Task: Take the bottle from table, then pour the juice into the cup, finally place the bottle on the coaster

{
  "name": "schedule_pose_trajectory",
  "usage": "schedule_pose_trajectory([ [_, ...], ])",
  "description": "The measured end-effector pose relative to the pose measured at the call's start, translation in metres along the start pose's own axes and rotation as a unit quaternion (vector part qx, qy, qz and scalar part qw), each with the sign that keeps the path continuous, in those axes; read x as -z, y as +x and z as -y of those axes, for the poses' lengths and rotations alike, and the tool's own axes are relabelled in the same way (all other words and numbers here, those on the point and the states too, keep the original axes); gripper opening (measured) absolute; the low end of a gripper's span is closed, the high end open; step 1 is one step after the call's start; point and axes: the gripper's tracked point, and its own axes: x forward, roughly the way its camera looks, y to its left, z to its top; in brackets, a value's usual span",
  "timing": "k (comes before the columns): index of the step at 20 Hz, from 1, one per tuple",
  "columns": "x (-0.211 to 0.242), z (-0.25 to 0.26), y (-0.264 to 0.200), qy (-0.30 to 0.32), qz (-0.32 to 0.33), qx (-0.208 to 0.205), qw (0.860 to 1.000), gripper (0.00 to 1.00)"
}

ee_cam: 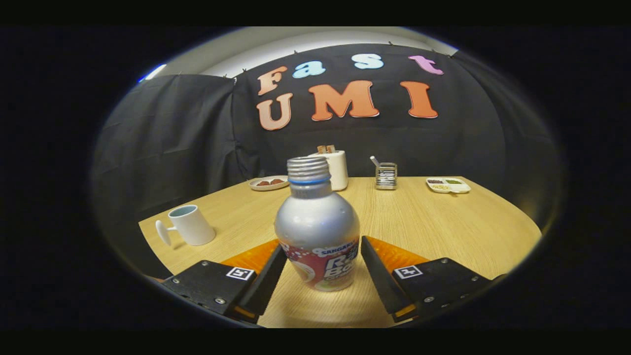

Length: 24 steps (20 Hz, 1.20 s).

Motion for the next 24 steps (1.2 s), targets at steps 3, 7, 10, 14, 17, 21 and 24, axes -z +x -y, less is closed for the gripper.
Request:
schedule_pose_trajectory([
  [3,0.001,-0.002,0.002,-0.003,0.000,0.005,1.000,0.82],
  [7,-0.002,-0.007,0.004,-0.019,0.003,0.009,1.000,0.80],
  [10,-0.016,-0.009,0.005,-0.042,0.013,0.019,0.999,0.79],
  [14,-0.032,-0.015,0.010,-0.097,0.024,0.036,0.994,0.79],
  [17,-0.044,-0.019,0.015,-0.157,0.033,0.060,0.985,0.79],
  [21,-0.061,-0.031,0.021,-0.231,0.050,0.080,0.968,0.79],
  [24,-0.074,-0.041,0.026,-0.291,0.064,0.096,0.950,0.79],
])
